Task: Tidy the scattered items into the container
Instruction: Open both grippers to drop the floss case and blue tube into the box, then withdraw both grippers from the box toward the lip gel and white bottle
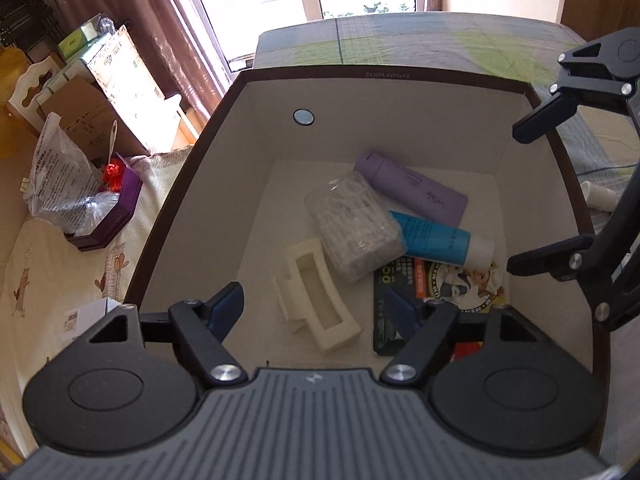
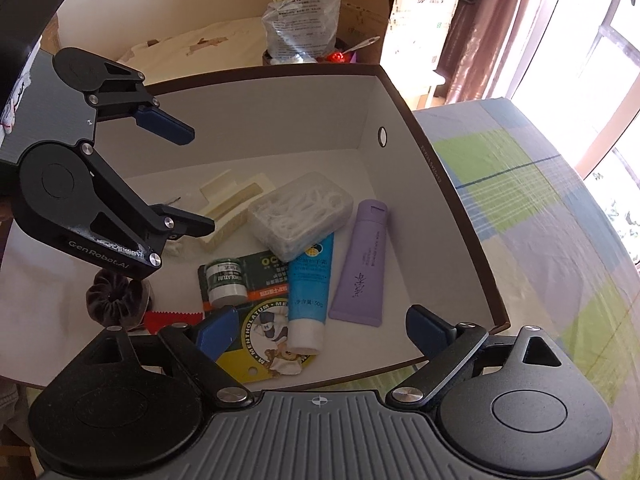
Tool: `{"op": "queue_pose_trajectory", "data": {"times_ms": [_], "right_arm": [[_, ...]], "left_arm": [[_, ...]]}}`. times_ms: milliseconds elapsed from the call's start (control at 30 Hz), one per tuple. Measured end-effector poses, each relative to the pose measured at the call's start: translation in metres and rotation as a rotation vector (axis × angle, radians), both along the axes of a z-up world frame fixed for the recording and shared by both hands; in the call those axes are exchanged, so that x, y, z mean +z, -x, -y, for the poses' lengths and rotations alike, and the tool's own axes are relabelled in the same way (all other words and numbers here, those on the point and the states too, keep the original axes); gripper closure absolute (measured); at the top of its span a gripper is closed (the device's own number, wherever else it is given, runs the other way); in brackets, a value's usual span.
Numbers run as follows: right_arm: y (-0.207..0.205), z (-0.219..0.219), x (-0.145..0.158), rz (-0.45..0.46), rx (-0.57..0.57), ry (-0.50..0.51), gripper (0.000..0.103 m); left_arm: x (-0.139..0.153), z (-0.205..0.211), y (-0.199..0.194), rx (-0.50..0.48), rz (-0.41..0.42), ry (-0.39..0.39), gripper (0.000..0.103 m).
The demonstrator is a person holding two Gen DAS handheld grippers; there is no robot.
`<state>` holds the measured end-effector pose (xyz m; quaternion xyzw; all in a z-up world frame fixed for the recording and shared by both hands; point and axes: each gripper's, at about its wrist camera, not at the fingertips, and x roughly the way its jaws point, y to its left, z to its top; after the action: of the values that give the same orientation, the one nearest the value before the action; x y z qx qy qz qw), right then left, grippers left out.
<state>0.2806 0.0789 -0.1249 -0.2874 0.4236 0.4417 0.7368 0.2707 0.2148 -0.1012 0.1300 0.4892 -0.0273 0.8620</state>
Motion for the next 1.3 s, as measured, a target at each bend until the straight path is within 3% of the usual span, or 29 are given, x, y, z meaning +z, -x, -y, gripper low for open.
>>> {"op": "queue_pose_trajectory", "data": {"times_ms": [300,1300], "right_arm": [[0.006,0.001,0.009,-0.015,-0.001,-0.001,0.007],[0.058,0.047,0.085,0.027,-0.101,-0.134,0.007]], "left_arm": [[0.014,0.009,0.017,-0.002,-0.035,-0.041,0.024],[0.087,0.041,0.090,0.049,-0.007,0.013,0.021]]}}
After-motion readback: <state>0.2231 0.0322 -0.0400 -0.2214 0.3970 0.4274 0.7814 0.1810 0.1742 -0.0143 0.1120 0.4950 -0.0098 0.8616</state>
